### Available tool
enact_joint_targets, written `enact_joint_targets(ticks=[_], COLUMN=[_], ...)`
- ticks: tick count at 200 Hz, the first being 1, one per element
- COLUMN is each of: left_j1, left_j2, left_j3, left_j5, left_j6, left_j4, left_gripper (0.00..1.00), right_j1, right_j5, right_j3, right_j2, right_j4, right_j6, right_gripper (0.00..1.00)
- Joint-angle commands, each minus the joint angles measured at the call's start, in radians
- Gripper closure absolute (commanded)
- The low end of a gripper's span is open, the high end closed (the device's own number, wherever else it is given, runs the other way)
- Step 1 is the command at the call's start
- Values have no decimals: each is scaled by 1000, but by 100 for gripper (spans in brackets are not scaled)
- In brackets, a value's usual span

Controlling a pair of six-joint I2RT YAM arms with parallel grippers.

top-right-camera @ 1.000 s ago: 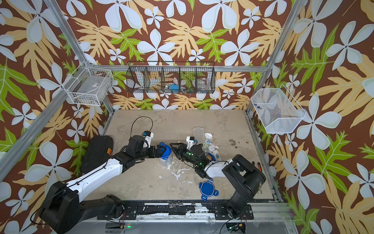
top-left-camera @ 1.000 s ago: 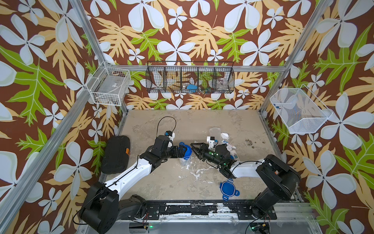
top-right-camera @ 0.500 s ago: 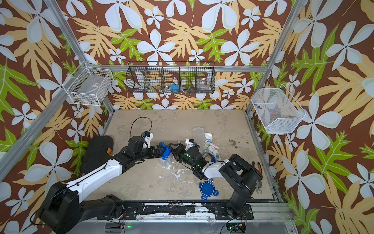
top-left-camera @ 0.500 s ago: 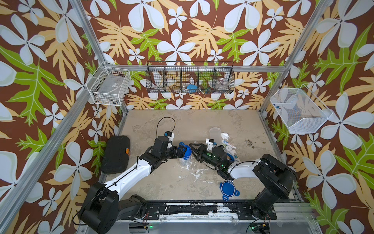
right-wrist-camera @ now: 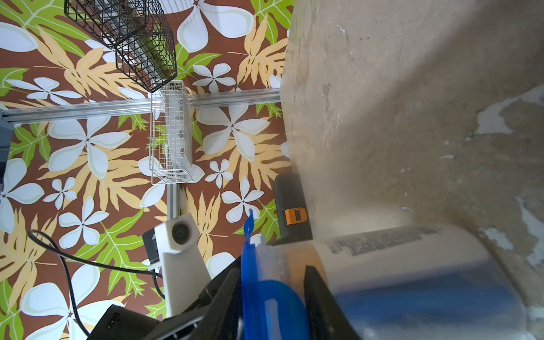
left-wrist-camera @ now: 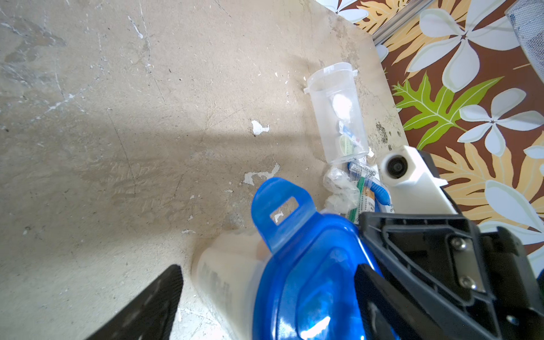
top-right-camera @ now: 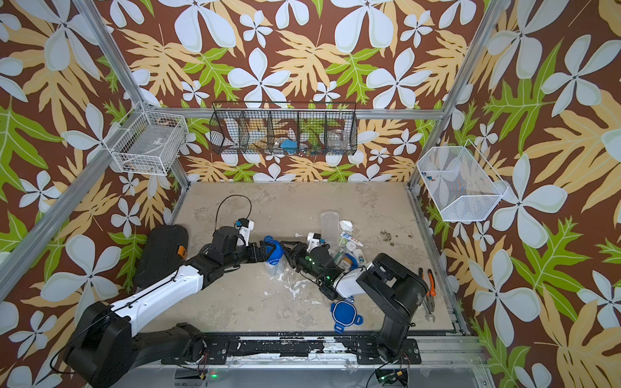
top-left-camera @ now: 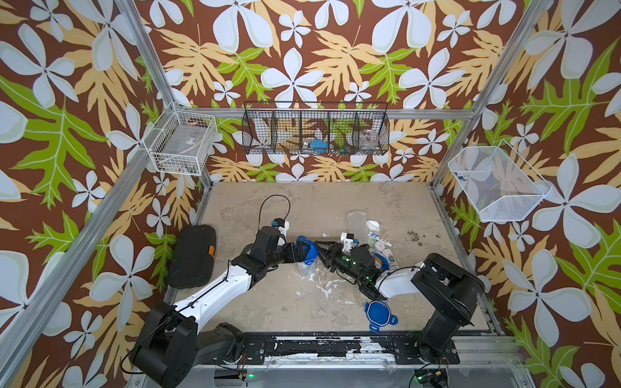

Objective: Take out toiletry kits
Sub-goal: Unfasten the latch on the container, then open the lid of the container.

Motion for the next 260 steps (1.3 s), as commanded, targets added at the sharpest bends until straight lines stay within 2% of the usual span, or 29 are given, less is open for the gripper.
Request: enact_joint_targets(ticks=[1, 33, 67, 93, 108, 118, 134, 149, 168, 202, 227, 260], left_j1=[1, 1, -1, 0, 8, 13, 16, 20, 22, 22, 25, 27], left_j2=[5, 2, -3, -24, -30, -27, -16, -6, -4, -6, 4, -5], left_j3=[-16, -36, -59, -54, -17, 20, 86, 139, 182, 155, 152, 196], left_j5=[-25, -27, -68, -112, -116, -111, -103, -88, -64, -28, 23, 87], left_j6=[18, 25, 27, 7, -3, -7, -8, -10, -12, -16, -2, -21], left_j4=[-131, -135, -157, -180, -197, -203, -207, -210, -210, -174, -116, -91], left_gripper=[8, 9, 11, 9, 6, 5, 4, 4, 4, 4, 4, 4], right_j1=[4, 1, -16, -48, -76, -89, -93, -94, -96, -81, -20, -2], right_j5=[-35, -26, -33, -64, -113, -122, -55, 19, 71, -10, 38, 32], right_j3=[14, 5, 19, 43, 89, 133, 216, 237, 257, 340, 423, 371], right_j2=[5, 0, -5, -49, -94, -131, -192, -238, -275, -200, -156, -195], right_j4=[76, 81, 67, -39, -255, -446, -795, -985, -1133, -1229, -1322, -1325], right_j6=[13, 10, -15, -72, -160, -265, -452, -552, -636, -732, -771, -748], right_gripper=[75, 87, 92, 82, 72, 66, 61, 58, 57, 59, 60, 60])
